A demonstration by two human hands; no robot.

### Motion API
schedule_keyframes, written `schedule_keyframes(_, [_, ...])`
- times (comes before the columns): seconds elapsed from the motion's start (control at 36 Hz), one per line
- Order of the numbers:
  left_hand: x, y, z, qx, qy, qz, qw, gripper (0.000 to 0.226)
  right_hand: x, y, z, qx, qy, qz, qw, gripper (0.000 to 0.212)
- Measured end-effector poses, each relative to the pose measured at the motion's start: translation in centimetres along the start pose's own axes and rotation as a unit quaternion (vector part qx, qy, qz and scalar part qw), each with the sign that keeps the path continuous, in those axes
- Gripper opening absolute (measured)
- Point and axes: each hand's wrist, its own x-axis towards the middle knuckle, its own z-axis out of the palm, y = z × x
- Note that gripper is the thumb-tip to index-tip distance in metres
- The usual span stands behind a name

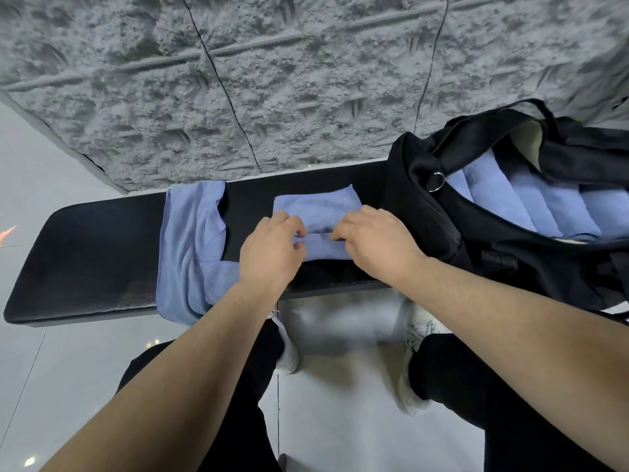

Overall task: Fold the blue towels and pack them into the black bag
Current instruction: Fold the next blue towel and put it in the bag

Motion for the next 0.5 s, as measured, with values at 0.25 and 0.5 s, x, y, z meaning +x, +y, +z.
schedule_keyframes(0.25, [0.17,-0.06,-0.04,0.012,0.010,-0.020,1.000,0.019,-0.40,-0.49,0.01,-0.015,0.010,0.009,1.000,0.031])
schedule_keyframes(0.5, [0.04,-0.09,-0.09,0.032,-0.034,0.019,0.999,0.035,-0.89,-0.32,0.63,-0.049,-0.012,0.009,0.999,0.039])
